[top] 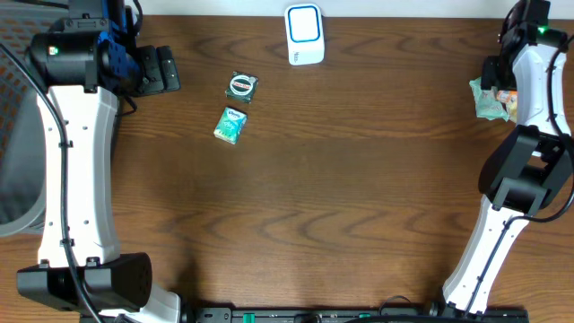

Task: Scan the item barcode
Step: 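Carry the orange pack right and release it on the snack pile, then swing the empty right gripper left over the blue Kleenex pack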

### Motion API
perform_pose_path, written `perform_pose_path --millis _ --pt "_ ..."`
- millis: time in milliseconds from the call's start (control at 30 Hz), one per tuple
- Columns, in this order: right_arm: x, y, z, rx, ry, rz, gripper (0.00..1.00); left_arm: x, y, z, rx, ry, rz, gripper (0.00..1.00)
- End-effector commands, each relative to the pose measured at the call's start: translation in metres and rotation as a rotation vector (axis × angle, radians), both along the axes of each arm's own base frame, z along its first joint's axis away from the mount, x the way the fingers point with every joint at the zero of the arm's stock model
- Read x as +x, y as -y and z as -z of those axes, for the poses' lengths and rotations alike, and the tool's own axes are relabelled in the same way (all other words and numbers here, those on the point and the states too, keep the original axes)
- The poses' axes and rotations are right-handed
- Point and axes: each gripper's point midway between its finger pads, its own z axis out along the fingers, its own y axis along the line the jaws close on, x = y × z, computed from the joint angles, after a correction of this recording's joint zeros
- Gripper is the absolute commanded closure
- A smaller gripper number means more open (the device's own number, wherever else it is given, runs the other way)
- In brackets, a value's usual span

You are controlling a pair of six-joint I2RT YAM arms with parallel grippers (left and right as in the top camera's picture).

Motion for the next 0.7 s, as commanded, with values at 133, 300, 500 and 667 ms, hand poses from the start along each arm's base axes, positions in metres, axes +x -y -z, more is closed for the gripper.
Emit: perform_pose_path --millis 133,300,500,667 --pt "0.030 -0.051 -0.048 -0.008 0.145 -0.089 0.37 0.000 -0.004 0.003 0.010 -0.008 -0.019 0.02" --pt "0.059 -0.148 -0.073 0.174 0.274 -0.297 0.41 0.000 -0.004 0.003 0.010 -0.008 -0.019 0.02" --pt "0.061 -0.261 -0.078 0.438 0.304 -0.535 0.40 0.000 -0.004 0.003 0.010 -0.008 -0.019 0.02" --pt "0.045 -0.343 -0.085 0.582 0.295 -0.697 0.32 0.000 -0.004 0.003 0.010 -0.008 -0.019 0.02"
